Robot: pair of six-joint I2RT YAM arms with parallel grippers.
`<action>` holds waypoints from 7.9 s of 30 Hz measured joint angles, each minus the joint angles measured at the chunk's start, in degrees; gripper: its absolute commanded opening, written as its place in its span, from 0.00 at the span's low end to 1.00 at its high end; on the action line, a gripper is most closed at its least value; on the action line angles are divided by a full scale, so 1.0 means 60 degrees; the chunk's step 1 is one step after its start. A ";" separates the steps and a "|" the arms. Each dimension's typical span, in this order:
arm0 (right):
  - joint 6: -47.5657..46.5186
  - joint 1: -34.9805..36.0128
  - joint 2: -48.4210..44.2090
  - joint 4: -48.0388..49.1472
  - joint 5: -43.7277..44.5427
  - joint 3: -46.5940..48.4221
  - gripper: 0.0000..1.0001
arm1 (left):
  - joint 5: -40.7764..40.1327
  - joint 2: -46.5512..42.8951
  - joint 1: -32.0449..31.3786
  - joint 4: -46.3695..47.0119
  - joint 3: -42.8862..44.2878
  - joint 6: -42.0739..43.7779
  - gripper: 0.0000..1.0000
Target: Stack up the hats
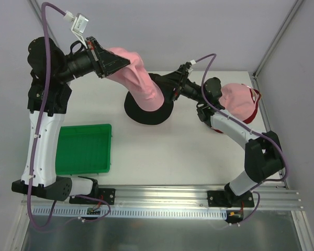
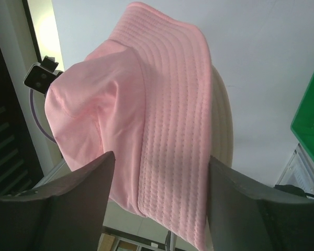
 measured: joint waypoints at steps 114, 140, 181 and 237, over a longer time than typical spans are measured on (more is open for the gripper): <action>-0.1672 -0.0783 0.2324 -0.0240 0.3716 -0.0011 0.01 | -0.6105 -0.0878 -0.0699 -0.0707 -0.6448 -0.0557 0.62; -0.1942 -0.1603 0.1971 -0.0229 0.3180 -0.1002 0.40 | -0.6160 -0.0623 -0.0750 -0.0423 -0.6568 -0.0597 0.59; -0.8018 -0.1712 0.1228 -0.8451 0.3005 0.0525 0.00 | -0.7020 0.0062 -0.0750 0.0940 -0.7348 -0.1778 0.64; -0.9235 -0.1792 0.2783 -0.9879 0.2721 0.1909 0.01 | -0.5544 0.2259 0.0229 0.8947 -1.1147 -0.5552 0.30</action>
